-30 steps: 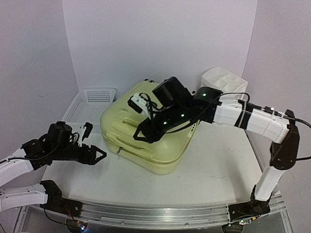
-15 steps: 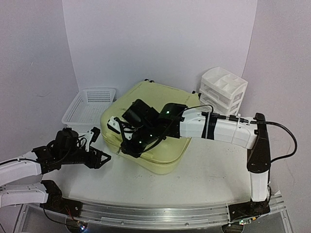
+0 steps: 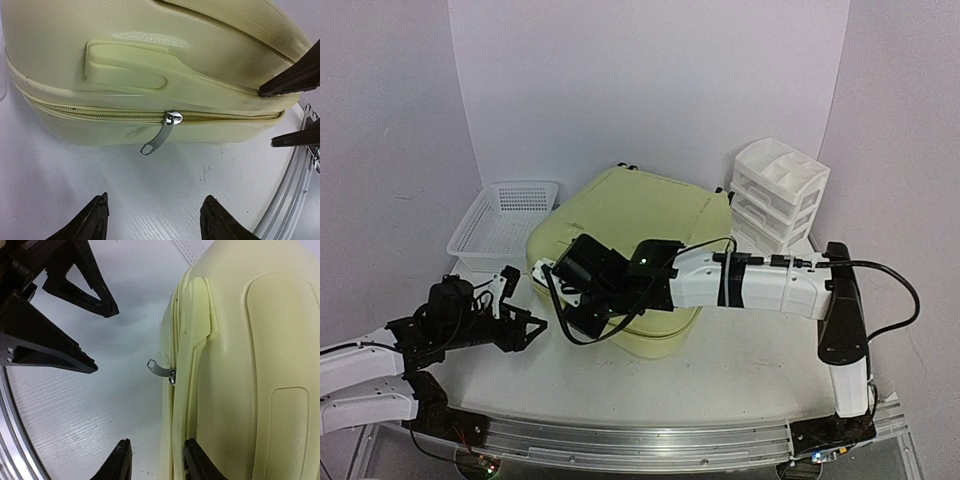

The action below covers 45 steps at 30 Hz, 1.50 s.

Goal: Open, take out, and arrange the luggage
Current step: Pick up the handle of luggage.

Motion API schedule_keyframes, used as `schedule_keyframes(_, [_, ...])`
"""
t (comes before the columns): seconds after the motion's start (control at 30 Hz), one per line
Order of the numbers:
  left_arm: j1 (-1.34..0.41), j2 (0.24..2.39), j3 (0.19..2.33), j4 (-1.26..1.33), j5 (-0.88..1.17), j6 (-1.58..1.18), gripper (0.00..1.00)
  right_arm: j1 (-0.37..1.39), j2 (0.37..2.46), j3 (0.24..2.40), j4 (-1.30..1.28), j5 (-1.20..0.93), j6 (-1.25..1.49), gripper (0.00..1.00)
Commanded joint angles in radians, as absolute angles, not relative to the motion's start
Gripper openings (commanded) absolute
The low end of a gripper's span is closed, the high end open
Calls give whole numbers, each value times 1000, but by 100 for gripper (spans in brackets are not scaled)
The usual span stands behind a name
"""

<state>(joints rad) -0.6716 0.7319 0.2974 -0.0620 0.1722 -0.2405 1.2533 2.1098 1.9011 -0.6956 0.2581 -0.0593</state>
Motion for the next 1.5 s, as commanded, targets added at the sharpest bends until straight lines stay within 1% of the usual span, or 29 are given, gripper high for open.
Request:
schedule_keyframes(0.0, [-673, 675, 252, 44, 149, -306, 63, 1239, 2058, 1815, -585, 429, -69, 38])
schedule_keyframes(0.2, [-673, 663, 237, 55, 159, -315, 63, 1256, 1960, 1713, -531, 422, -112, 49])
schedule_keyframes(0.4, [-673, 621, 226, 59, 204, -315, 66, 1258, 1933, 1672, -512, 435, -118, 53])
schedule_keyframes(0.57, [-673, 581, 204, 59, 216, -307, 66, 1258, 1993, 1677, -518, 424, -116, 54])
schedule_keyframes(0.77, [-673, 591, 212, 60, 234, -297, 67, 1259, 2009, 1661, -518, 386, -106, 53])
schedule_keyframes(0.97, [-673, 618, 222, 63, 244, -290, 67, 1259, 2031, 1667, -510, 342, -110, 49])
schedule_keyframes(1.0, [-673, 622, 224, 62, 246, -289, 67, 1259, 2036, 1671, -506, 336, -110, 47])
schedule_keyframes(1.03, [-673, 624, 227, 62, 247, -287, 67, 1259, 2038, 1675, -504, 331, -110, 42])
schedule_keyframes(1.17, [-673, 622, 229, 64, 247, -288, 67, 1259, 2010, 1667, -480, 327, -109, 19])
schedule_keyframes(1.33, [-673, 634, 231, 65, 252, -284, 67, 1258, 1925, 1631, -435, 358, -102, 1])
schedule_keyframes(1.47, [-673, 660, 236, 73, 248, -268, 67, 1258, 1874, 1623, -433, 392, -89, 0])
